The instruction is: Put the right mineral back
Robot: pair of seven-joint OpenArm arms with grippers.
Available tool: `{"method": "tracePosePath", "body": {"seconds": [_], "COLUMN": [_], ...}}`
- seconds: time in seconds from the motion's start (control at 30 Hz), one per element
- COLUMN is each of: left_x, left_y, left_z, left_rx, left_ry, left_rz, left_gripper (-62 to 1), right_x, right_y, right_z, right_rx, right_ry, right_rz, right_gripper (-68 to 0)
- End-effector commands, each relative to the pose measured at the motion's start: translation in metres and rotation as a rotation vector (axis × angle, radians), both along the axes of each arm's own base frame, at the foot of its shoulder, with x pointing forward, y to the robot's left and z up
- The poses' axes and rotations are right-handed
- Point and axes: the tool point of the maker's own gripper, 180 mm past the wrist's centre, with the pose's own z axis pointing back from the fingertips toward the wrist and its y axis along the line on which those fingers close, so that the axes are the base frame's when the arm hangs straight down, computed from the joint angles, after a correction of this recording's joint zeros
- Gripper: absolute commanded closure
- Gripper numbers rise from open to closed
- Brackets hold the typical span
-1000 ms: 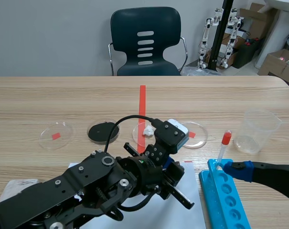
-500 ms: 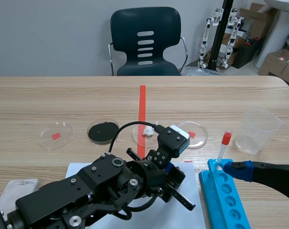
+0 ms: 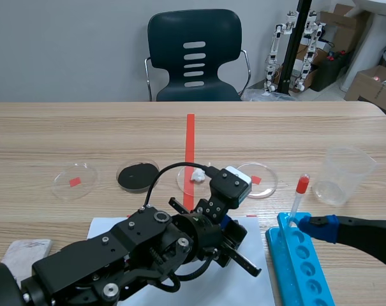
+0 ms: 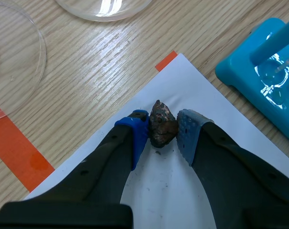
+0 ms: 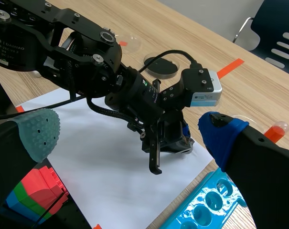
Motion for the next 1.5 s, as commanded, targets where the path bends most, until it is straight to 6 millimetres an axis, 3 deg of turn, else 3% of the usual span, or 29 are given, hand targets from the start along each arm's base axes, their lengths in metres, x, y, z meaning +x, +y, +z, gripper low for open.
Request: {"method": "tracePosePath", "body": {"seconds": [0.0,0.1,0.47,0.63,0.93,1.47], "left_x": [0.006,0.006,0.007,0.007,0.005,0.001], "left_y": [-0.013,-0.013,-0.013,-0.009,-0.006,-0.006], "left_z": [0.016,0.016,0.018,0.02,0.041,0.039], "left_rx": [-0.049,-0.05,-0.061,-0.074,-0.112,-0.113], "left_ry": [-0.03,-0.029,-0.044,-0.065,-0.115,-0.107], "left_rz": [-0.002,-0.002,-0.001,0.002,-0.011,-0.011], "left_gripper": [-11.9,-17.5,-51.8,-60.2,-62.3,-62.3], "right_x": [0.005,0.005,0.005,0.005,0.005,0.005], "right_y": [0.001,0.001,0.001,0.001,0.001,0.001], "right_z": [0.011,0.011,0.011,0.011,0.011,0.011], "right_rx": [0.024,0.024,0.024,0.024,0.024,0.024], "right_ry": [-0.033,-0.033,-0.033,-0.033,-0.033,-0.033], "right_rz": [-0.008,-0.008,-0.008,-0.008,-0.008,-0.008], "right_gripper": [-60.6,-60.6,-60.6,-60.6,-60.6,-60.6]}}
